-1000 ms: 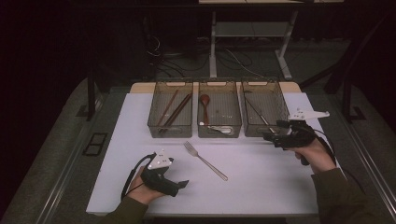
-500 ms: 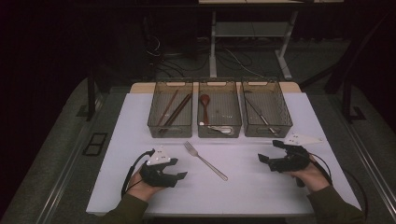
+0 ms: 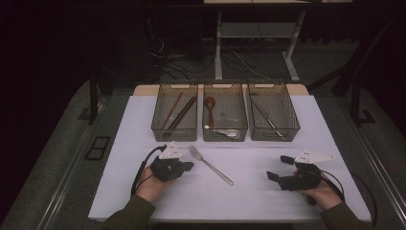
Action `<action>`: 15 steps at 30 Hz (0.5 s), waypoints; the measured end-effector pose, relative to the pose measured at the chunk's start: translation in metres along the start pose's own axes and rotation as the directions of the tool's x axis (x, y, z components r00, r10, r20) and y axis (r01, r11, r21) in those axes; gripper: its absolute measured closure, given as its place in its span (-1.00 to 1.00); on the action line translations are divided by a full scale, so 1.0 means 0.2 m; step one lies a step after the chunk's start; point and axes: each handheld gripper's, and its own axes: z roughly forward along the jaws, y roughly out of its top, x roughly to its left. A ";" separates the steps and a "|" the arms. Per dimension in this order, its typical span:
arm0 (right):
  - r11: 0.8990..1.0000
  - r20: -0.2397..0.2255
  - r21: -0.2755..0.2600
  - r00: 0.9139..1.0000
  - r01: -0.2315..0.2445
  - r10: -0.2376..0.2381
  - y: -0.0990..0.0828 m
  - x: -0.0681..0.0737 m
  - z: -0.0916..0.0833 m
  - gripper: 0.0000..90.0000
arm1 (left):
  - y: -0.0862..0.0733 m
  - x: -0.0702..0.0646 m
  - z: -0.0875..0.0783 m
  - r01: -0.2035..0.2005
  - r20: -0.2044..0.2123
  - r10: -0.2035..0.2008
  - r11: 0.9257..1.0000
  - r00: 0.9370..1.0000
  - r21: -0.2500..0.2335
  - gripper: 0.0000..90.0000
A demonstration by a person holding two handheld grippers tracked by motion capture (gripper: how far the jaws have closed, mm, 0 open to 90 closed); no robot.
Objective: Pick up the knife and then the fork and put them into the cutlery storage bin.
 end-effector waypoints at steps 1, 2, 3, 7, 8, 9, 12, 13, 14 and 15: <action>1.000 0.002 0.004 1.000 0.003 -0.003 0.00 0.00 0.00 -0.68 | 0.02 0.01 0.01 -0.006 -0.002 0.006 1.000 1.000 0.000 0.98; 1.000 0.001 0.008 1.000 0.011 -0.011 0.00 0.00 0.01 -0.68 | 0.03 0.01 0.03 -0.006 -0.004 0.006 1.000 1.000 0.000 0.98; 1.000 0.000 0.011 1.000 0.011 -0.011 0.00 0.01 0.01 -0.68 | 0.05 0.02 0.05 -0.010 -0.006 0.010 1.000 1.000 0.000 0.98; 1.000 -0.003 0.014 1.000 0.017 -0.017 0.00 0.01 0.02 -0.68 | 0.11 0.05 0.13 -0.020 0.005 0.020 1.000 1.000 0.016 0.98; 1.000 -0.003 0.014 1.000 0.017 -0.017 0.00 0.00 0.01 -0.68 | 0.12 0.05 0.16 -0.017 0.008 0.017 1.000 1.000 0.020 0.98; 1.000 -0.002 0.014 1.000 0.017 -0.017 0.00 0.00 0.02 -0.68 | 0.13 0.06 0.18 -0.028 0.009 0.027 0.999 1.000 0.034 0.98; 1.000 -0.005 0.020 1.000 0.013 -0.013 -0.01 0.00 0.02 -0.68 | 0.15 0.06 0.25 -0.040 0.010 0.039 0.998 0.999 0.058 0.98; 1.000 -0.005 0.021 1.000 0.017 -0.017 -0.01 0.00 0.02 -0.68 | 0.16 0.06 0.27 -0.041 0.011 0.041 0.997 0.999 0.060 0.98; 0.999 -0.004 0.024 1.000 0.022 -0.022 -0.01 0.00 0.02 -0.68 | 0.16 0.06 0.28 -0.046 0.014 0.046 0.997 0.999 0.067 0.98; 0.999 -0.005 0.027 1.000 0.026 -0.026 -0.01 0.00 0.02 -0.68 | 0.17 0.06 0.30 -0.051 0.012 0.051 0.996 0.999 0.074 0.98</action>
